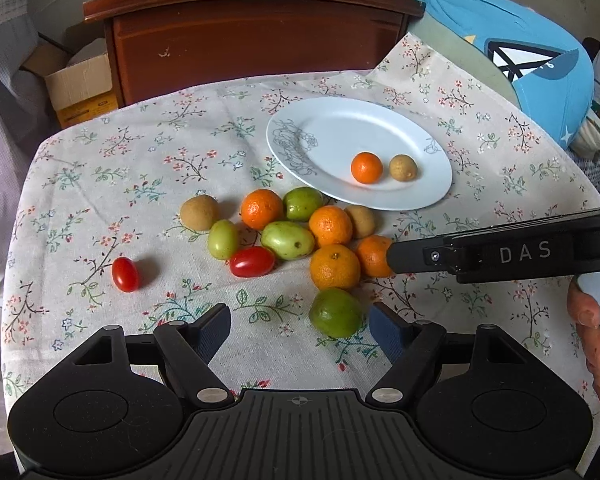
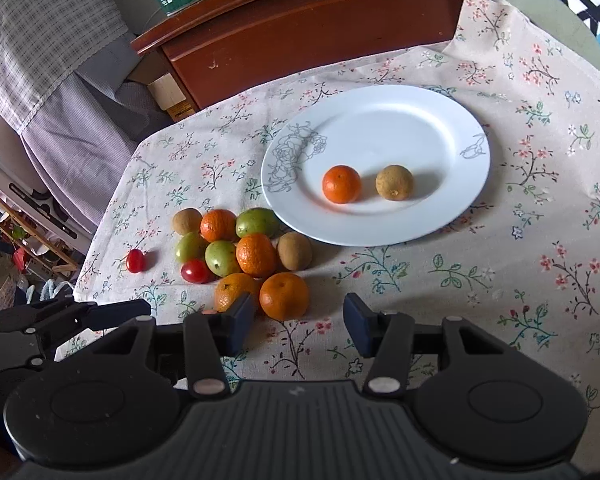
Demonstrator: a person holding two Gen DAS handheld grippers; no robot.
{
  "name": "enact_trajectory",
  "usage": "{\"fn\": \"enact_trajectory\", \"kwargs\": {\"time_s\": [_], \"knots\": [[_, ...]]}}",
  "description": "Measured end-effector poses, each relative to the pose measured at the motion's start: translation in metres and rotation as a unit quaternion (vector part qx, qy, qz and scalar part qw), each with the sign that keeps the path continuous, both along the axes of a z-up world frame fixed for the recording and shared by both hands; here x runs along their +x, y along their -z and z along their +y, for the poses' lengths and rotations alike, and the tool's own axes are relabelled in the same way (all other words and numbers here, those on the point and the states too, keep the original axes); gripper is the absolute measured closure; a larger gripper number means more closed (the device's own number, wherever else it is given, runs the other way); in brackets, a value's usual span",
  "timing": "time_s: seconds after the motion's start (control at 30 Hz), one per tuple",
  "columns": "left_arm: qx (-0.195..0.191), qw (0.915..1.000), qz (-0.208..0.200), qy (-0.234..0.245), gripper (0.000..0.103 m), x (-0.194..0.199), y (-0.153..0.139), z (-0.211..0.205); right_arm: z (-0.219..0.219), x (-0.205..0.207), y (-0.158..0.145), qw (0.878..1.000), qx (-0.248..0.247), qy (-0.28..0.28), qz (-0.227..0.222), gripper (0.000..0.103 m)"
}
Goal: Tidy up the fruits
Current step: 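Grasp a green lime with the left tool while the right tool grasps an orange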
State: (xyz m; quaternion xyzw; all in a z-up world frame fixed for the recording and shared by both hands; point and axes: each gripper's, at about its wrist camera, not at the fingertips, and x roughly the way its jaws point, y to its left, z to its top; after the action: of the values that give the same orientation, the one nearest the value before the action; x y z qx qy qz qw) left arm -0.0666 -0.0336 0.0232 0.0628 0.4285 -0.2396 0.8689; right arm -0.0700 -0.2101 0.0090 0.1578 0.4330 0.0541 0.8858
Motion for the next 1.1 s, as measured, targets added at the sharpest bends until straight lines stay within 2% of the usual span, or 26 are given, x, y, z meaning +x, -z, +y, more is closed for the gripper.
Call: {"fn": "enact_trajectory", "kwargs": {"time_s": [0.53, 0.63, 0.73, 0.87, 0.97, 1.1], "knots": [[0.008, 0.9996, -0.014, 0.024, 0.03, -0.001, 0.01, -0.016, 0.009, 0.01, 0.011, 1.0, -0.012, -0.011, 0.007, 0.053], [0.015, 0.9993, -0.017, 0.029, 0.034, -0.002, 0.012, -0.019, 0.011, 0.012, 0.011, 1.0, -0.019, -0.015, 0.004, 0.054], [0.015, 0.9992, -0.015, 0.033, 0.047, -0.001, 0.014, -0.021, 0.012, 0.013, 0.012, 1.0, -0.022, -0.016, 0.002, 0.054], [0.015, 0.9993, -0.01, 0.034, 0.057, 0.0, 0.017, -0.022, 0.011, 0.014, 0.013, 1.0, -0.021, -0.012, 0.001, 0.055], [0.016, 0.9992, -0.011, 0.036, 0.061, 0.0, 0.018, -0.022, 0.01, 0.013, 0.013, 1.0, -0.017, -0.015, -0.001, 0.063], [0.015, 0.9991, -0.012, 0.037, 0.062, 0.0, 0.018, -0.022, 0.009, 0.013, 0.014, 1.0, -0.01, -0.015, -0.001, 0.064]]}}
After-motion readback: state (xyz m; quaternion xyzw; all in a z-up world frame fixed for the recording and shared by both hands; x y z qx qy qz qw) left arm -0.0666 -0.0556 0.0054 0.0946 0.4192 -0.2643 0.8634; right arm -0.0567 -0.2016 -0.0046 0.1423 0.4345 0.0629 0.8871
